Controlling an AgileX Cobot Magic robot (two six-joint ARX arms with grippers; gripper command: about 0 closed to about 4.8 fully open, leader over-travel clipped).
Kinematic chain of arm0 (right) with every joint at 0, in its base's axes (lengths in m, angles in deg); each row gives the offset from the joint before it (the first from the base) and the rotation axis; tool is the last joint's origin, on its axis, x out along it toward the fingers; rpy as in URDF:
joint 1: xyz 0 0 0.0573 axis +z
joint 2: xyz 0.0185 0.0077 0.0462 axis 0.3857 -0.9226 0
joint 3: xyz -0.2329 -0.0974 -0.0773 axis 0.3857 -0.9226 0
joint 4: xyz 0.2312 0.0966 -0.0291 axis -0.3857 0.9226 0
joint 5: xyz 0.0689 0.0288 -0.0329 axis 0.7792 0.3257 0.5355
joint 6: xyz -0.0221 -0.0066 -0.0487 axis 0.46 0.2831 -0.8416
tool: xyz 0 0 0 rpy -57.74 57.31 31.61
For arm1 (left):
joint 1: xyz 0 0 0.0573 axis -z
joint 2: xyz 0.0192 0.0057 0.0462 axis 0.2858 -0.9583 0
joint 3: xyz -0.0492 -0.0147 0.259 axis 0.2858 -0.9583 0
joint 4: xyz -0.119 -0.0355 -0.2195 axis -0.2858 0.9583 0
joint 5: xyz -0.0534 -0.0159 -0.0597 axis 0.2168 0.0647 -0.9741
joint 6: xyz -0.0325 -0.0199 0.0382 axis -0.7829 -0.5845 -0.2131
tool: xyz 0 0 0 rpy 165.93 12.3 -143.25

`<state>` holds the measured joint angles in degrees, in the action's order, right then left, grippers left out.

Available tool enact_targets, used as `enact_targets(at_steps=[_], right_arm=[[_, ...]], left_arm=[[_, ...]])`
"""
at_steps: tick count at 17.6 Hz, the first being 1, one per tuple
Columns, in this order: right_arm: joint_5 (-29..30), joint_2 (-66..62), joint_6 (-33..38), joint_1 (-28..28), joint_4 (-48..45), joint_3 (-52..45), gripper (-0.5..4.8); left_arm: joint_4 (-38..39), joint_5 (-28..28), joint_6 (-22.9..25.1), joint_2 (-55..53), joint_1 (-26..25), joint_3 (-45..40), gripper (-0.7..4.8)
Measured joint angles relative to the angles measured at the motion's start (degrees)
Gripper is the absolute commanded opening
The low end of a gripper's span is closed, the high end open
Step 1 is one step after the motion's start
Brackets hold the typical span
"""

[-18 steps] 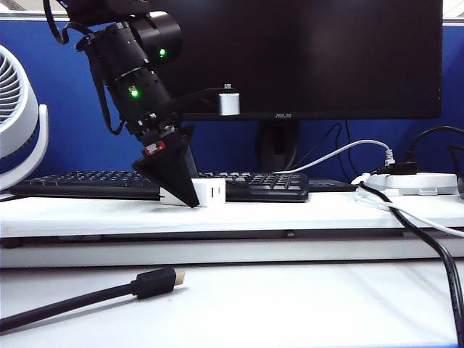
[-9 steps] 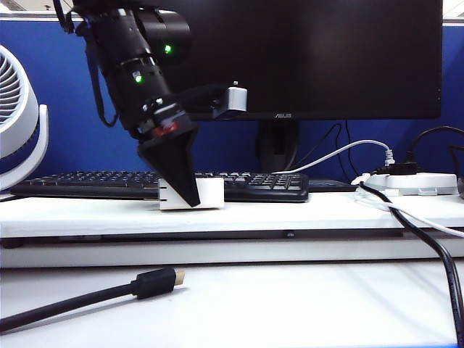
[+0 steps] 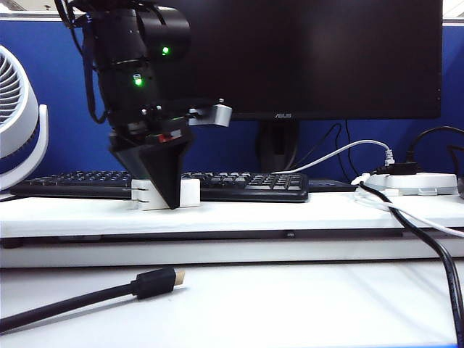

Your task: Pick up the Type-C charging cable and the charging base, insert one end of the Type-C charger into the corresponding slot on the base, and finally place the plugged-in charger back on the table.

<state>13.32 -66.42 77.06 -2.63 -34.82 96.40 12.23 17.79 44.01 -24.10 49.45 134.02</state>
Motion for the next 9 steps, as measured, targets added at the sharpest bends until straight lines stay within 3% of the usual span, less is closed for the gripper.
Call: enact_targets(at_steps=[5, 9], right_arm=[[0.0, 0.0, 0.0, 0.0, 0.0, 0.0, -0.01], [1.0, 0.0, 0.0, 0.0, 0.0, 0.0, -0.01]], left_arm=[[8.7, 0.7, 1.2, -0.9, 0.0, 7.2, 4.53], [7.3, 0.6, 2.1, -1.2, 0.0, 8.3, 4.53]])
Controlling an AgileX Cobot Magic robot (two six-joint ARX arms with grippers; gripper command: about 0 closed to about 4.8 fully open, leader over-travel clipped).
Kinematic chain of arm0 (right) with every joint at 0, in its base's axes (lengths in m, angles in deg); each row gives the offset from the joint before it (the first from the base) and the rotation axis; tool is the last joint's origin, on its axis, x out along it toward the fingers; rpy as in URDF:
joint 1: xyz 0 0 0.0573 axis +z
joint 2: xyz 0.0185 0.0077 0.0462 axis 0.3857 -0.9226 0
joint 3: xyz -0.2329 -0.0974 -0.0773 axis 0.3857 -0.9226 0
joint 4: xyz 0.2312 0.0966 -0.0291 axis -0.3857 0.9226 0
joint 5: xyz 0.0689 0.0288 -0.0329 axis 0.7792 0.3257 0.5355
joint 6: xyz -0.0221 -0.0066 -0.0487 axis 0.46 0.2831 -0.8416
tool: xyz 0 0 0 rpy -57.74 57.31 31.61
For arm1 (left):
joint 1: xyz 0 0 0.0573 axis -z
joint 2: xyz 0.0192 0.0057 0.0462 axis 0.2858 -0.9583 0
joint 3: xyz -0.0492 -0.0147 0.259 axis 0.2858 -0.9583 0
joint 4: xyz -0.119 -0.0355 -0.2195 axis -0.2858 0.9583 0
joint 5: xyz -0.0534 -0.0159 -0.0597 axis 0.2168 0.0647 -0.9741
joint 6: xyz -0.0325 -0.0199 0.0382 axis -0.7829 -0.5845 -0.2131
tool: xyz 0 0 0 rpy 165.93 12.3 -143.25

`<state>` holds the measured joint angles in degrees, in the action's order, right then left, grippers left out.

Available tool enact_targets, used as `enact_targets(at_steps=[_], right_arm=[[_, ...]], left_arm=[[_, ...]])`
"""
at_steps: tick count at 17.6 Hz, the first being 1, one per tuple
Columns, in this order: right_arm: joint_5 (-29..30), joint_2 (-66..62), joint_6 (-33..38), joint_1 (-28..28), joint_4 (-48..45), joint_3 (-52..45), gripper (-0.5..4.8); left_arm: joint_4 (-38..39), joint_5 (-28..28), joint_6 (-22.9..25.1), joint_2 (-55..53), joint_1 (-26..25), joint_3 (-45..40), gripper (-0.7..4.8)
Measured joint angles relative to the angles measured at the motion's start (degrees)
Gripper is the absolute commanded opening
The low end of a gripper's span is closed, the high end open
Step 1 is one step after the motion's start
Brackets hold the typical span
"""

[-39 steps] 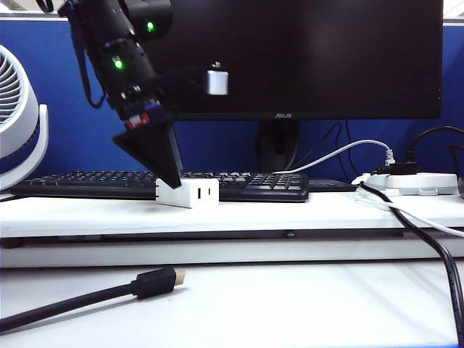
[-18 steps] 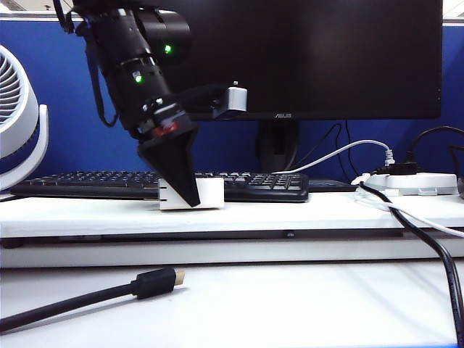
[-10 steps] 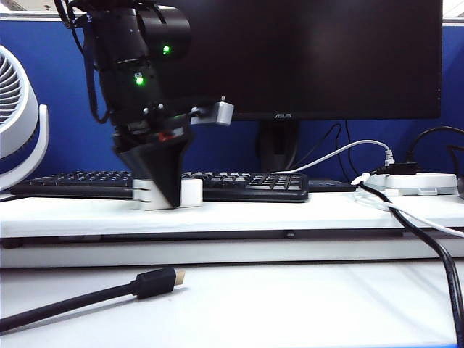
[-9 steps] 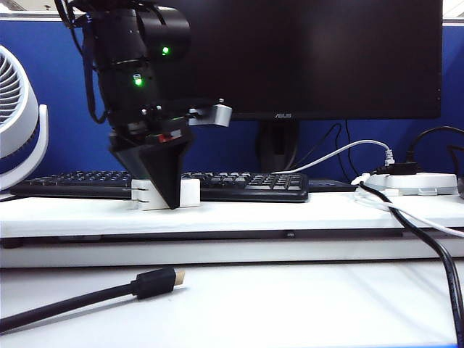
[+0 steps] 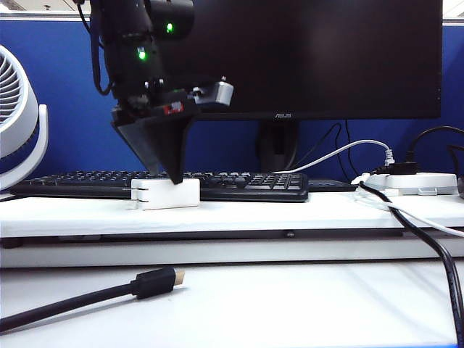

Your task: Pick up the Type-C charging cable and the charging base, insert one end of the Type-C charger into the corresponding slot on the base, and finally place the plugged-in charger back on the table.

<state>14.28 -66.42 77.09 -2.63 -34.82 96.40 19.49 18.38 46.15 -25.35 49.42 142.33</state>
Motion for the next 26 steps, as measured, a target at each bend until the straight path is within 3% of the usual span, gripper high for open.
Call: enact_targets(at_steps=[6, 9, 10, 11, 12, 13, 15, 17, 18, 21, 23, 24, 26], right_arm=[[0.2, 0.0, 0.0, 0.0, 0.0, 0.0, -0.01], [0.3, 0.0, 0.0, 0.0, 0.2, 0.0, -0.01], [0.2, 0.0, 0.0, 0.0, 0.5, 0.0, -0.01], [0.2, 0.0, 0.0, 0.0, 0.9, 0.0, -0.01], [0.2, 0.0, 0.0, 0.0, 1.0, 0.0, -0.01], [0.2, 0.0, 0.0, 0.0, 1.1, 0.0, -0.01], [-0.3, 0.0, 0.0, -0.1, 6.3, 0.0, -0.01], [-4.3, -0.1, -0.2, -0.1, 13.1, 0.0, -0.02], [-7.6, -0.1, -1.1, -0.1, 15.9, 0.0, -0.02], [-17.0, -3.2, -3.6, -0.2, 23.6, 3.5, -0.01], [-17.9, -8.2, -5.4, -0.1, 29.7, 6.6, -0.01], [-17.9, -12.4, -5.5, 0.0, 32.8, 8.1, 0.26], [-16.7, -20.2, -5.7, 0.0, 35.4, 8.4, 4.12]], left_arm=[[1.7, -2.5, 0.0, -4.1, 0.0, 0.0, 4.44], [1.4, -2.9, 0.0, -4.3, 0.0, 0.1, 2.80], [1.2, -3.0, 0.0, -4.3, 0.0, 0.1, 1.68], [1.0, -3.1, 0.0, -4.3, 0.0, 0.1, 1.15], [0.9, -3.1, 0.0, -4.3, 0.0, 0.1, 0.24], [0.9, -3.1, 0.0, -4.3, 0.0, 0.1, -0.05], [0.8, -3.0, -0.2, -3.6, 0.0, -0.2, -0.05], [0.2, -3.7, -0.2, -0.5, -0.1, -0.4, -0.05], [-2.2, -6.6, -1.0, 3.7, -0.1, -0.3, -0.05], [-9.8, -14.2, -6.6, 12.8, 0.0, -0.3, -0.05], [-16.3, -15.1, -10.9, 17.8, 0.0, -0.3, -0.05], [-21.2, -15.2, -13.5, 20.8, 0.0, -0.2, -0.05], [-25.8, -15.2, -16.0, 23.7, 0.0, -0.2, -0.05]])
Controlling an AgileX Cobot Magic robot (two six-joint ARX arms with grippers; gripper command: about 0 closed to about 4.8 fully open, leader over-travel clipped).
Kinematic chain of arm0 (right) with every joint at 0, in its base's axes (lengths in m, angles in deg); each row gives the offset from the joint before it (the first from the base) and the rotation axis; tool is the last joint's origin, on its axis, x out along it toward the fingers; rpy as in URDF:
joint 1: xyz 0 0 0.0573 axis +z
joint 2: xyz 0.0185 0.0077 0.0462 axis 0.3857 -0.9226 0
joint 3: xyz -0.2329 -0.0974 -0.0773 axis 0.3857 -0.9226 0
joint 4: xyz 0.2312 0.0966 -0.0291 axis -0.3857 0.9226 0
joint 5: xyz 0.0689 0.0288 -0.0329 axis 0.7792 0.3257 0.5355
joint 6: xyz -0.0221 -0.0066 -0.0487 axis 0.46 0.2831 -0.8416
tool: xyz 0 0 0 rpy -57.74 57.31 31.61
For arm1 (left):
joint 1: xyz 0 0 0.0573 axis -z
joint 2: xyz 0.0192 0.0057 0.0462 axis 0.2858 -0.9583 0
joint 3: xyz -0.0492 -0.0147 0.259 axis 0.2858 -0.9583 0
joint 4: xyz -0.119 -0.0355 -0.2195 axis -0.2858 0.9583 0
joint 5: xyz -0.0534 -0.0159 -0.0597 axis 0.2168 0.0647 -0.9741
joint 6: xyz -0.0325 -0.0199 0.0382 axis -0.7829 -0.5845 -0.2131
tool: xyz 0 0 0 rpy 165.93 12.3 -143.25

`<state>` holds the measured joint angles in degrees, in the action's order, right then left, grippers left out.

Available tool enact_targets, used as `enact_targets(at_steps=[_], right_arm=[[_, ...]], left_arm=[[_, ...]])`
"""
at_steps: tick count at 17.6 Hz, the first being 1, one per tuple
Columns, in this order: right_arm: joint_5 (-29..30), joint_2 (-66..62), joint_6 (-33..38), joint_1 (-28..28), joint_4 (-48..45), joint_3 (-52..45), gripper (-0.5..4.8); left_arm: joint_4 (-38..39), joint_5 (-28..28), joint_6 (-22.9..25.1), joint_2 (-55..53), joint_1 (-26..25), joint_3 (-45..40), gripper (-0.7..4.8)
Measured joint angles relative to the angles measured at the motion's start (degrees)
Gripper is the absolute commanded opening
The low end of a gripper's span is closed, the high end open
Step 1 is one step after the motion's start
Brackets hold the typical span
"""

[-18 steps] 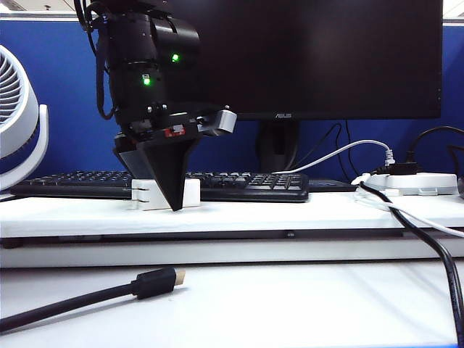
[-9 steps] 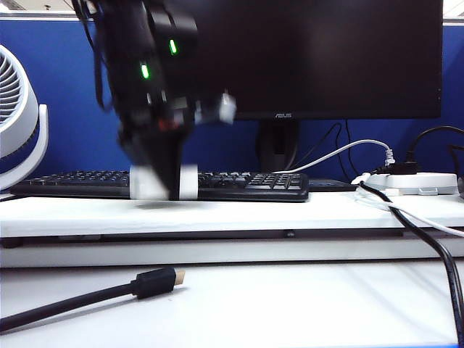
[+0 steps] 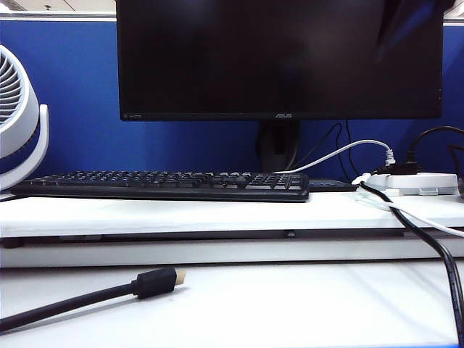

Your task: Pick up the Type-C charging cable and the charging base, insert one end of the Type-C charger into the corresponding slot on the base, and finally place the plugged-in charger back on the table.

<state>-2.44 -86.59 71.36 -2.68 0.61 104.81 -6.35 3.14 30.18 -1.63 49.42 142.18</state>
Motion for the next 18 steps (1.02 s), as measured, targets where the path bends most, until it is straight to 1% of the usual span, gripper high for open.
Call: enact_targets(at_steps=[1, 2, 4, 5, 6, 7, 8, 10, 12, 13, 14, 15, 16, 17, 18], right_arm=[[1.3, -2.9, 0.1, 0.0, 0.5, 0.0, 4.03], [3.4, -7.7, 0.9, 0.0, 0.9, 0.0, 3.77], [6.0, -13.7, 2.9, 0.2, 2.4, -0.1, 3.67], [6.3, -16.9, 3.0, 0.9, 3.5, -0.1, 3.58], [6.3, -18.3, 3.3, 1.5, 3.8, -0.1, 3.44], [6.3, -19.3, 3.3, 2.1, 3.8, 0.0, 3.12], [6.3, -20.2, 3.3, 2.3, 3.7, 0.1, 3.01], [5.9, -21.7, 3.8, 2.4, 3.7, 0.1, 3.01], [3.6, -22.2, 4.2, 2.3, 3.7, 0.1, 3.01], [2.8, -22.1, 4.4, 2.3, 3.7, 0.1, 2.78], [2.3, -22.1, 4.4, 2.3, 3.7, 0.1, 2.27], [2.2, -22.1, 4.4, 2.3, 3.7, 0.1, 1.59], [2.1, -22.1, 4.4, 2.3, 3.7, 0.1, 0.86], [2.1, -22.1, 4.4, 2.3, 3.7, 0.1, -0.11], [2.2, -22.1, 4.4, 2.3, 3.7, 0.1, -0.06]], left_arm=[[-0.2, 0.0, -0.4, 0.3, 0.0, 0.0, -0.05], [-0.1, 0.0, -0.9, 0.5, 0.0, 0.0, -0.05], [0.5, -0.1, -1.0, 0.5, 0.0, 0.0, -0.05], [0.9, -0.5, -1.0, 0.5, 0.0, 0.0, -0.05], [1.0, -1.0, -1.0, 0.5, 0.0, 0.0, -0.05], [1.0, -1.9, -1.0, 0.5, 0.0, 0.0, -0.05], [1.0, -2.3, -1.0, 0.5, 0.0, 0.0, -0.05], [1.0, -2.5, -1.0, 0.5, 0.0, 0.0, -0.05], [1.2, -2.5, -1.0, 0.5, 0.0, 0.0, -0.05], [1.2, -2.5, -1.0, 0.5, 0.0, 0.0, -0.05], [1.2, -2.5, -1.0, 0.5, 0.0, 0.0, -0.05], [1.2, -2.5, -1.0, 0.5, 0.0, 0.0, -0.05], [1.2, -2.5, -1.0, 0.5, 0.0, 0.0, -0.05], [1.2, -2.5, -1.0, 0.5, 0.0, 0.0, -0.05], [1.2, -2.5, -1.0, 0.5, 0.0, 0.0, -0.05]])
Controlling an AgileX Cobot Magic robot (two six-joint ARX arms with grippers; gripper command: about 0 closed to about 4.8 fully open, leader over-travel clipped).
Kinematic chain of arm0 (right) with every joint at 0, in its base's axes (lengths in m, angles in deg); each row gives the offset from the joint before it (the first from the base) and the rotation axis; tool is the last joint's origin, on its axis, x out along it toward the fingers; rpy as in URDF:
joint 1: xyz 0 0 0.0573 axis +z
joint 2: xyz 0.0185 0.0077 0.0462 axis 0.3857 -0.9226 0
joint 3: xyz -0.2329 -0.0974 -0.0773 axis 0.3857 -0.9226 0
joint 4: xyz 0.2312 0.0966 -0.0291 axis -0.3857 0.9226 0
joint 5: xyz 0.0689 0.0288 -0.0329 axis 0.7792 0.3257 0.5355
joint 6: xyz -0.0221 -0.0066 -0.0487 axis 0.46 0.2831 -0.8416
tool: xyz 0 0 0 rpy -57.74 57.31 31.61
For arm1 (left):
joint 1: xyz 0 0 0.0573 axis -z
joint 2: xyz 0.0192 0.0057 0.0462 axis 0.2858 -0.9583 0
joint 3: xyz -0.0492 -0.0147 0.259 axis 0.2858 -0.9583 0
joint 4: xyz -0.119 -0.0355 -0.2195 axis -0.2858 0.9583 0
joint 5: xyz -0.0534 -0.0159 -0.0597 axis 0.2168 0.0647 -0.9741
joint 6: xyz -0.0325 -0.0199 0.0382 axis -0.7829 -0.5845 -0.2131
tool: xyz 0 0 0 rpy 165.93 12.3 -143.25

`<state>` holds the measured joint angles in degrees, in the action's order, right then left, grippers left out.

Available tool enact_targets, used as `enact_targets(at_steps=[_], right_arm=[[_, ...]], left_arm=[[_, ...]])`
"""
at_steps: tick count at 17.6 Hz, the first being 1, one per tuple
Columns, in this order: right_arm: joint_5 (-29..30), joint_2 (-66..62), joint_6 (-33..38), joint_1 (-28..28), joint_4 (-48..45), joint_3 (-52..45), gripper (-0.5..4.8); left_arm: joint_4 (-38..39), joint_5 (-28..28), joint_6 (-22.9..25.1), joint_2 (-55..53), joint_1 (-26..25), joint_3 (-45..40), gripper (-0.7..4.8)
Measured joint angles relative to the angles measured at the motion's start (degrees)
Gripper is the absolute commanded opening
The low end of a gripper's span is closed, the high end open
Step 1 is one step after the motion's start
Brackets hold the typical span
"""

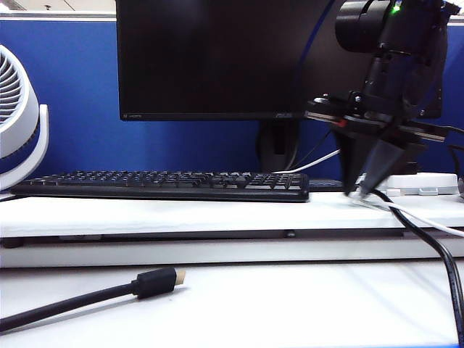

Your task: Pick up the Type-C charging cable and the charging base, insert one end of the Type-C charger into the corresponding slot on the base, and finally place the plugged-in charger back on the table.

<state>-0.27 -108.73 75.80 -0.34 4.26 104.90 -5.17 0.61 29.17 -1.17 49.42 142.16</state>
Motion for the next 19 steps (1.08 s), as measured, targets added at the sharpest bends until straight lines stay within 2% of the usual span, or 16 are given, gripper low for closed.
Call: enact_targets(at_steps=[2, 5, 7, 8, 9, 10, 18, 19], right_arm=[[0.6, 0.0, -0.8, 0.0, 0.0, 0.0, -0.06], [6.1, 0.2, -6.8, 0.1, 1.5, 0.6, -0.06], [6.5, 2.0, -8.3, 0.3, 3.8, 0.5, -0.03], [5.3, 2.6, -8.5, 0.3, 3.8, 0.5, 0.32], [4.1, 2.9, -8.5, 0.3, 3.4, 0.6, 1.46], [3.1, 3.0, -8.6, 0.3, 2.7, 0.6, 2.11], [0.0, -1.9, -4.7, 0.3, -0.1, 0.9, 2.04], [-0.2, -2.1, -4.7, 0.3, 0.0, 1.2, 1.52]], left_arm=[[0.0, 0.0, 0.0, 0.0, 0.0, 0.0, -0.05], [0.0, 0.0, 0.0, 0.0, 0.0, 0.0, -0.05], [0.0, 0.0, 0.0, 0.0, 0.0, 0.0, -0.05], [0.0, 0.0, 0.0, 0.0, 0.0, 0.0, -0.05], [0.0, 0.0, 0.0, 0.0, 0.0, 0.0, -0.05], [0.0, 0.0, 0.0, 0.0, 0.0, 0.0, -0.05], [1.2, -0.1, -1.1, 0.0, 0.0, 0.0, -0.05], [1.2, 0.0, -1.1, 0.0, 0.0, 0.0, -0.05]])
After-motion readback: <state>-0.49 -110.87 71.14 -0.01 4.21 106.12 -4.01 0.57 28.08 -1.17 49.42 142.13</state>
